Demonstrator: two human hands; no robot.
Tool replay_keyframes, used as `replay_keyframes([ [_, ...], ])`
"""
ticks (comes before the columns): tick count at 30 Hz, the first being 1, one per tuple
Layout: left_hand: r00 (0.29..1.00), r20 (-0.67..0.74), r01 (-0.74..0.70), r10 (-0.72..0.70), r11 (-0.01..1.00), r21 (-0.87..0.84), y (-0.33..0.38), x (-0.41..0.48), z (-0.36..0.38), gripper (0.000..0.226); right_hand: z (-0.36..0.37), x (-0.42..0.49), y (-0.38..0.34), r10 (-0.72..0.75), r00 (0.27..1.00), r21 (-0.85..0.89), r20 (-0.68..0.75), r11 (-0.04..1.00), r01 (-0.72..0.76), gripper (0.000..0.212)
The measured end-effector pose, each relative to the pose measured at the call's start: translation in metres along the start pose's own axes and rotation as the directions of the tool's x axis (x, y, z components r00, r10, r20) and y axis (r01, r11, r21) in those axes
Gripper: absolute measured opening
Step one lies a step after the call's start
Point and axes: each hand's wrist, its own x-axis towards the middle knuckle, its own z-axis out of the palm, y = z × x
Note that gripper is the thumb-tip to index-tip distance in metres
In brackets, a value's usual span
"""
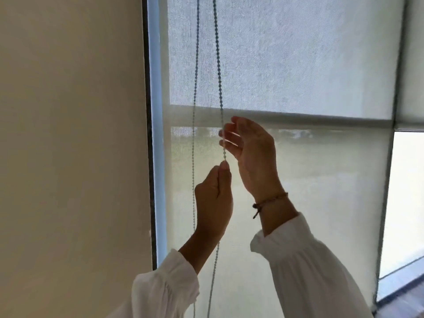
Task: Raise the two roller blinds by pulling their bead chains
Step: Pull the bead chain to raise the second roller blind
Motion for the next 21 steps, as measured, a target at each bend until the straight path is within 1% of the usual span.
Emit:
replay_keyframes([
  [2, 0.992, 0.005, -0.124, 0.124, 0.988, 0.091, 0.002, -0.008, 0.0, 0.04, 0.01, 0.006, -0.01, 0.08, 0.994, 0.083, 0.076, 0.993, -0.087, 0.013],
  [4, 0.973, 0.032, -0.229, 0.227, 0.964, 0.137, 0.0, -0.016, 0.0, 0.044, 0.018, 0.01, -0.016, 0.138, 0.983, 0.157, 0.122, 0.975, -0.157, 0.014],
  [6, 0.971, 0.052, -0.238, 0.233, 0.962, 0.133, -0.008, -0.028, -0.005, 0.045, 0.023, 0.013, -0.021, 0.147, 0.981, 0.17, 0.128, 0.971, -0.168, 0.017],
  [9, 0.978, 0.088, -0.201, 0.188, 0.966, 0.166, -0.03, -0.051, -0.014, 0.044, 0.029, 0.02, -0.031, 0.112, 0.987, 0.09, 0.116, 0.988, -0.122, 0.015],
  [11, 0.98, 0.123, -0.181, 0.156, 0.957, 0.227, -0.043, -0.069, -0.021, 0.043, 0.032, 0.022, -0.034, 0.095, 0.992, -0.045, 0.085, 0.995, -0.091, 0.015],
  [12, 0.981, 0.141, -0.168, 0.136, 0.952, 0.254, -0.048, -0.077, -0.023, 0.042, 0.034, 0.023, -0.031, 0.081, 0.996, -0.125, 0.039, 0.989, -0.076, 0.019],
  [13, 0.981, 0.157, -0.158, 0.118, 0.947, 0.28, -0.051, -0.084, -0.026, 0.042, 0.035, 0.022, -0.026, 0.038, 0.999, -0.196, -0.022, 0.98, -0.042, 0.026],
  [14, 0.98, 0.173, -0.147, 0.097, 0.942, 0.303, -0.053, -0.089, -0.028, 0.042, 0.035, 0.02, -0.019, -0.045, 0.995, -0.273, -0.086, 0.962, 0.02, 0.033],
  [15, 0.98, 0.185, -0.127, 0.07, 0.94, 0.317, -0.054, -0.092, -0.029, 0.042, 0.035, 0.017, -0.011, -0.161, 0.978, -0.368, -0.134, 0.924, 0.101, 0.039],
  [16, 0.98, 0.197, -0.096, 0.034, 0.945, 0.311, -0.055, -0.093, -0.03, 0.042, 0.034, 0.012, -0.004, -0.284, 0.947, -0.46, -0.15, 0.868, 0.187, 0.042],
  [17, 0.978, 0.21, -0.054, -0.009, 0.955, 0.292, -0.056, -0.094, -0.03, 0.043, 0.033, 0.006, 0.001, -0.383, 0.914, -0.513, -0.131, 0.816, 0.268, 0.042],
  [18, 0.973, 0.226, -0.012, -0.05, 0.964, 0.267, -0.059, -0.093, -0.031, 0.044, 0.031, 0.002, 0.005, -0.451, 0.886, -0.527, -0.104, 0.781, 0.336, 0.04],
  [19, 0.966, 0.242, 0.03, -0.09, 0.97, 0.242, -0.06, -0.092, -0.031, 0.044, 0.027, -0.001, 0.006, -0.499, 0.863, -0.525, -0.082, 0.758, 0.388, 0.04],
  [21, 0.94, 0.27, 0.174, -0.209, 0.973, 0.149, -0.057, -0.087, -0.032, 0.037, 0.017, -0.004, 0.008, -0.568, 0.82, -0.518, -0.066, 0.722, 0.459, 0.04],
])
